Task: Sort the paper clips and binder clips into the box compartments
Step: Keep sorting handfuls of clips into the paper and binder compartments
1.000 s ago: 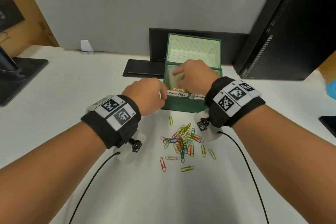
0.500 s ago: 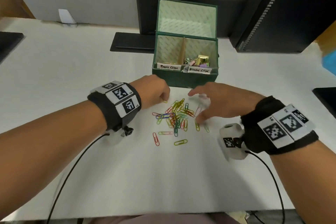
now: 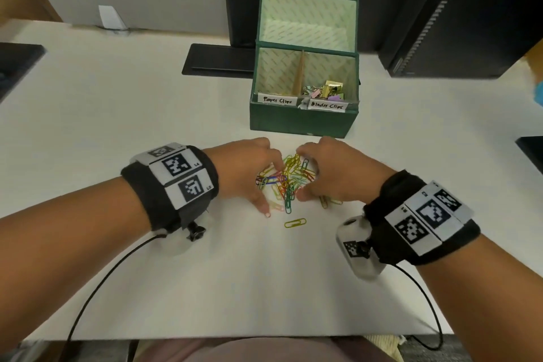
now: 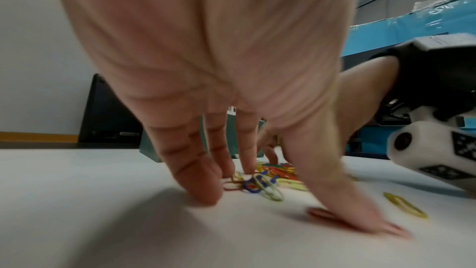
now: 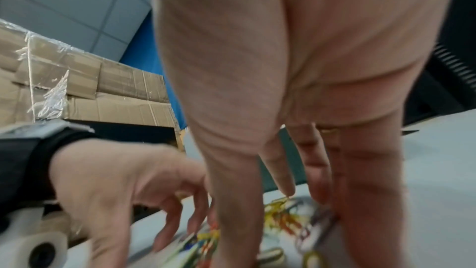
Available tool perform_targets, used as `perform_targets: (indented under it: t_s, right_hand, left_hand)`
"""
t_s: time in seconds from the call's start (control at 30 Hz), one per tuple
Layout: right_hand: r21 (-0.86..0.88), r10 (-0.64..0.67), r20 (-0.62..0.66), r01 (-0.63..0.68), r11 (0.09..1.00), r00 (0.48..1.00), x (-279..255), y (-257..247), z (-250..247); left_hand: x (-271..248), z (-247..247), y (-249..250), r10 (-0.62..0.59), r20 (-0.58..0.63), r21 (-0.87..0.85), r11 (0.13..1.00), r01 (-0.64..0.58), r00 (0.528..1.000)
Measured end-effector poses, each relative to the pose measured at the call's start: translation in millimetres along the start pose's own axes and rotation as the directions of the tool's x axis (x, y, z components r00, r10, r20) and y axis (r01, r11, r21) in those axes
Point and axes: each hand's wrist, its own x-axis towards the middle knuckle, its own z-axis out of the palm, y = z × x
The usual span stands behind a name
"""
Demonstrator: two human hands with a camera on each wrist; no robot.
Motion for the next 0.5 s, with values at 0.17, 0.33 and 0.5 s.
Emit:
perform_targets:
  t_s: [0.17,0.33,0.5]
  right_hand:
    - [0.034,-0.002,-0.111,0.006,0.999,0.994,13.8,-9.3,-0.8]
    - [0.139,0.067,-0.156,-0.045,0.989,0.986,16.5,-6.4,-4.9]
    - [0.338,0.095,-0.219,-0.015,0.941,0.971,10.9,6.1,-17.6]
  left_hand:
    - [14.4,-7.4,7.0,-0.009,-0.123,0.010,1.000,0.010,0.992]
    - [14.7,-11.1,8.1,0.001,-0.181,0.014,1.000,0.002,0.983]
    - [9.3,-16.2,5.6,-0.045,-0.293,-0.133,0.991,0.006,0.955]
